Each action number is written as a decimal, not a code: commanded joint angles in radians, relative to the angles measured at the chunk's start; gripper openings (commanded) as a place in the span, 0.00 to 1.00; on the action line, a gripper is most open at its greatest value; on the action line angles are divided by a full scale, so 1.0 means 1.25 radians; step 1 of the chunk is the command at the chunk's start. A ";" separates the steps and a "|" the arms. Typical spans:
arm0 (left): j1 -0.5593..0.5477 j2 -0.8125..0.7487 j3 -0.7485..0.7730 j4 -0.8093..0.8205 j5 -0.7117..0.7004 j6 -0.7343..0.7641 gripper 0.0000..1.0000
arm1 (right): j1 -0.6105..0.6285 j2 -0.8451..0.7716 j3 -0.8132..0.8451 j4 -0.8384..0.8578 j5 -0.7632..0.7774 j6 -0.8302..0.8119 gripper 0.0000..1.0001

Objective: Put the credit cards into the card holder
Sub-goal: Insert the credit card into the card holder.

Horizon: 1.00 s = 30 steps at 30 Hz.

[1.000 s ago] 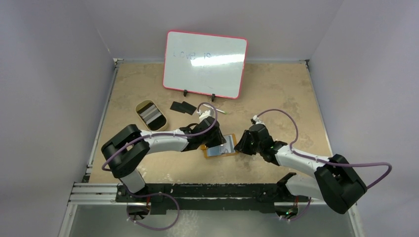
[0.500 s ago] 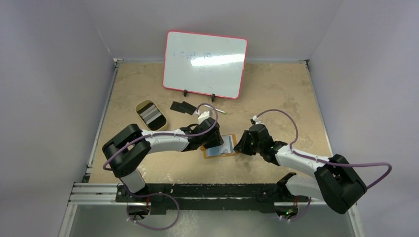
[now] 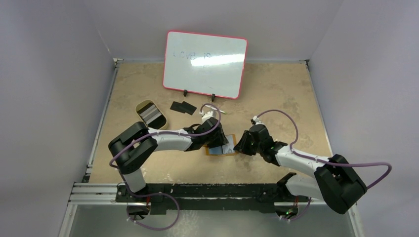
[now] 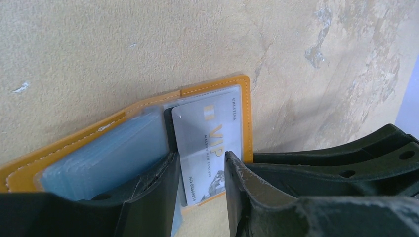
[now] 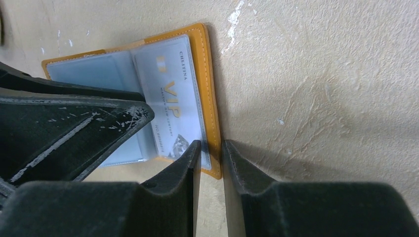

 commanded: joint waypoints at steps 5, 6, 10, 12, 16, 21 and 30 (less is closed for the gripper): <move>-0.015 0.036 0.041 0.081 0.058 -0.016 0.37 | 0.001 -0.033 -0.005 -0.006 0.002 0.028 0.25; -0.016 0.035 0.046 0.074 0.058 -0.008 0.37 | 0.000 -0.044 -0.006 -0.019 0.010 0.029 0.25; -0.013 0.010 0.079 -0.025 0.022 0.041 0.37 | 0.000 -0.084 -0.008 -0.078 0.015 0.039 0.25; -0.011 -0.012 0.087 -0.064 0.005 0.069 0.38 | 0.001 -0.101 -0.010 -0.092 0.023 0.041 0.25; -0.006 -0.034 0.101 -0.142 -0.006 0.113 0.38 | 0.000 -0.115 0.018 -0.144 0.040 0.039 0.27; -0.004 -0.057 0.091 -0.181 -0.036 0.133 0.37 | 0.001 -0.174 0.097 -0.229 0.083 0.014 0.35; 0.008 -0.054 0.084 -0.210 -0.041 0.164 0.27 | 0.013 -0.138 0.179 -0.152 0.026 -0.008 0.31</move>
